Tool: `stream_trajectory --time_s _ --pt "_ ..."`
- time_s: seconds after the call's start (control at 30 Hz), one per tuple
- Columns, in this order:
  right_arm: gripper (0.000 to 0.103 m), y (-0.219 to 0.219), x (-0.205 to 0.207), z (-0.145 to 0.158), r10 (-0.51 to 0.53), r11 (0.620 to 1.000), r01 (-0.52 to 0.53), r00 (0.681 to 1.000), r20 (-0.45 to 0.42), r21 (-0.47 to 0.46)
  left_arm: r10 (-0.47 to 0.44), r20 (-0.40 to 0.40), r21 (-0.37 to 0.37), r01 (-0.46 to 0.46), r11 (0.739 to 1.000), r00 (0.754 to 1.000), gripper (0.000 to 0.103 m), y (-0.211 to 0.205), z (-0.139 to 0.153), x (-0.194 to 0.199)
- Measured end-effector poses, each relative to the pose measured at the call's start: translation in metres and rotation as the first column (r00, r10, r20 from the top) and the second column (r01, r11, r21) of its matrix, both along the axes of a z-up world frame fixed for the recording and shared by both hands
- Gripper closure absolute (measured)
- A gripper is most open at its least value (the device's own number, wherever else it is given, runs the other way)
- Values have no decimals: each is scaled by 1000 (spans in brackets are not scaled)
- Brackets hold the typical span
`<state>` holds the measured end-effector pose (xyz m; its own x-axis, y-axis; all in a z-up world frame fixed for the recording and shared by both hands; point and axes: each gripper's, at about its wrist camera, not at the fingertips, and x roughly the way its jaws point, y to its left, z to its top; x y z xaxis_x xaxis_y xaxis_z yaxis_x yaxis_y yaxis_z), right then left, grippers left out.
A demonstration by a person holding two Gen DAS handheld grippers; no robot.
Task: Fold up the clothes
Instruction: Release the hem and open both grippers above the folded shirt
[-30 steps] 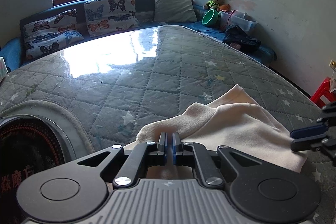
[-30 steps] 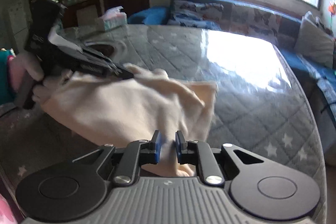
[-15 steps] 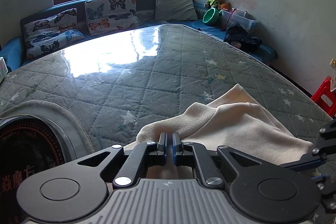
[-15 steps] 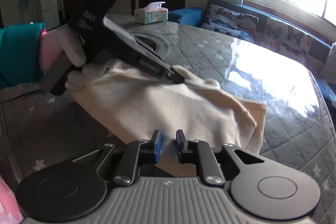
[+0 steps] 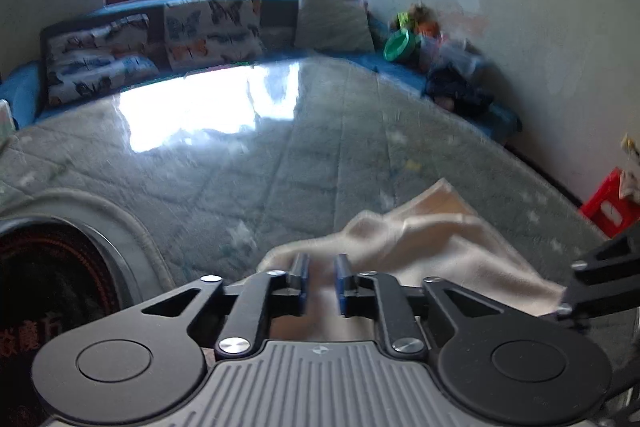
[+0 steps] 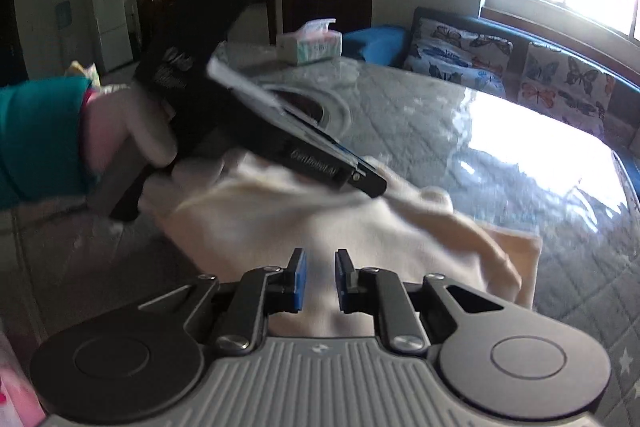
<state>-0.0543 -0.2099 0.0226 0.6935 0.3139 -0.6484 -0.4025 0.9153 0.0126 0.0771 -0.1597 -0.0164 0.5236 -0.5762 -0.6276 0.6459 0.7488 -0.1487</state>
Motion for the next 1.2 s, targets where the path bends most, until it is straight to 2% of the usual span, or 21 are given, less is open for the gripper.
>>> stream_trajectory --time_s 0.03,0.17,0.4,0.63,0.83,0.97,1.2 --pt "89 1 4 1 4 1000 -4 1000 5 3 12 8 -17 -12 1000 1000 75 6 5 -3" --pt "89 9 26 -1 21 1000 -21 1000 7 12 61 40 -83 -57 995 997 75 32 26 -14" --pt "88 19 47 -24 38 999 -37 999 -37 6 38 56 -78 -34 996 998 78 65 33 -68" --pt "89 10 35 -11 18 999 -18 1000 -11 28 11 35 -92 -7 996 999 83 83 26 -117" --pt "88 8 28 -11 5 1000 -4 1000 -18 19 50 -48 -52 -53 997 998 86 87 1 -115" --pt "87 5 24 -7 5 1000 -5 1000 -16 19 47 -74 -72 -52 996 996 86 94 4 -108" --pt "86 -8 37 -1 -53 998 53 999 0 35 63 -60 -97 -69 993 996 86 86 19 -84"
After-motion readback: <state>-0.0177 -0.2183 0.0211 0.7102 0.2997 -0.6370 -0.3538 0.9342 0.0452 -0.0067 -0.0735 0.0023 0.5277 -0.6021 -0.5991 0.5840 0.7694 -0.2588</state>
